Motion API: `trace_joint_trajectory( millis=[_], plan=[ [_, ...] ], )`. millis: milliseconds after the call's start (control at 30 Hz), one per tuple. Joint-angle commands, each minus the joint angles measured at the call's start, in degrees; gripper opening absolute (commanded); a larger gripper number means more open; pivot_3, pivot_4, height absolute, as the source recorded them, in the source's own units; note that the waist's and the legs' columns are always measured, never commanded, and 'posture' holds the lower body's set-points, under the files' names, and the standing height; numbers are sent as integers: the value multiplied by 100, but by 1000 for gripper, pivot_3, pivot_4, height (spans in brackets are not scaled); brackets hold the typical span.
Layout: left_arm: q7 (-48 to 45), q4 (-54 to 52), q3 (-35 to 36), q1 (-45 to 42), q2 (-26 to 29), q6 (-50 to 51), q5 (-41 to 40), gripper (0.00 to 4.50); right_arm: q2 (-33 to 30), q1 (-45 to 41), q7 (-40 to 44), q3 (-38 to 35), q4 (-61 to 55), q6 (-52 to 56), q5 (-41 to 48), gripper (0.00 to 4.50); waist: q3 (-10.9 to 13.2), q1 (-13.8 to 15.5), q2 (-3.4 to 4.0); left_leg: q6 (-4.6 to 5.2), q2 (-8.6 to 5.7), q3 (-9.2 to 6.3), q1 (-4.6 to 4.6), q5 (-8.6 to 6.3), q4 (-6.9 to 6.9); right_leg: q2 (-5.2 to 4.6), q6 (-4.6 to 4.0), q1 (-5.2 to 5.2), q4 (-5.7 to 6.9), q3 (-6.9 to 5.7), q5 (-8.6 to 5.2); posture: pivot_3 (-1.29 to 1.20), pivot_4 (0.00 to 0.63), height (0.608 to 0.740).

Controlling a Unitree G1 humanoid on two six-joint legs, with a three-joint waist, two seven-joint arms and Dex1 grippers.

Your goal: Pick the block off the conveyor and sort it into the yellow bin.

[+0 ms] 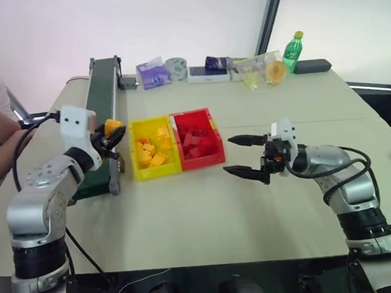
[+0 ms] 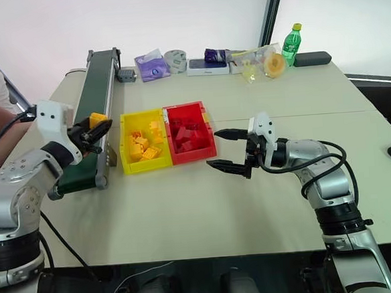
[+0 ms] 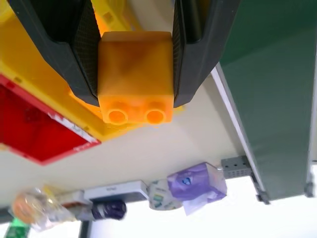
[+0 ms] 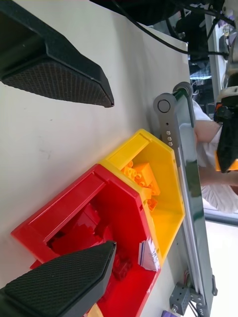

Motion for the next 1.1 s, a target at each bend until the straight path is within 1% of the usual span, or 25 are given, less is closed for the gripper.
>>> trace_joint_trajectory(
  millis=[33,267,333,467,500,533,633,667,800,900,1000,1100],
  plan=[
    [130,584,-285,-515,-206,-315,188,1309,11,-111,-45,-79,-102,-124,21,4500,0,28,0,1,0,-1,0,0,2,-2,0,2,0,0,0,0,150,740],
    [520,1376,-873,-1060,-896,-457,557,1309,12,80,-127,-56,-366,-29,99,4500,0,0,0,4,-4,-9,-1,-2,1,3,1,10,-8,1,0,0,150,740],
    [520,1601,-1128,-1171,-961,-802,833,1309,59,91,-195,-39,-413,-36,86,4500,0,-14,0,4,-3,-10,-2,-2,1,7,1,9,-9,1,0,0,150,740],
    [670,1821,-1079,-1277,-1221,-763,806,1309,135,61,-346,-50,-450,-38,81,4500,0,-27,0,2,-1,-9,-2,-1,2,7,1,8,-8,2,0,0,150,740],
    [697,1824,-1044,-1279,-1279,-773,784,2384,145,62,-372,-54,-464,-30,86,4500,0,-24,0,2,-1,-9,-2,-1,2,7,1,8,-8,1,0,0,150,740],
    [795,1839,-1008,-1289,-1313,-800,832,2681,151,67,-388,-55,-475,-25,87,4500,0,-16,0,3,-1,-9,-2,-1,2,7,1,8,-8,1,0,0,150,740],
    [689,1749,-953,-1271,-1323,-803,743,4293,143,104,-416,-62,-510,-20,87,4500,0,-10,0,3,-2,-9,-2,-1,3,7,2,9,-8,2,0,0,150,740],
    [707,1688,-922,-1267,-1320,-754,722,4458,132,117,-415,-66,-504,-31,77,4500,0,-11,0,3,-2,-9,-2,-1,3,7,2,9,-8,1,0,0,150,740],
    [593,1321,-681,-1220,-1182,-715,513,4458,112,127,-406,-78,-498,-25,89,4500,0,-11,0,2,-2,-9,-2,-1,4,7,2,9,-8,1,0,0,150,740],
    [468,955,-291,-1040,-922,-439,205,4458,78,128,-371,-97,-461,-40,87,4500,0,-28,0,2,-1,-9,-2,-1,2,6,2,9,-8,1,0,0,150,740],
    [106,503,206,-608,-361,-321,-98,4458,14,106,-303,-116,-381,-65,63,4500,2,-64,3,2,2,-8,0,-1,-2,6,1,7,-8,2,0,0,150,740],
    [-410,369,540,120,423,-819,46,4458,-129,134,-174,-164,-311,-86,54,4500,3,-69,5,0,4,-9,1,0,-4,7,1,4,-8,4,0,0,150,740]
  ],
)
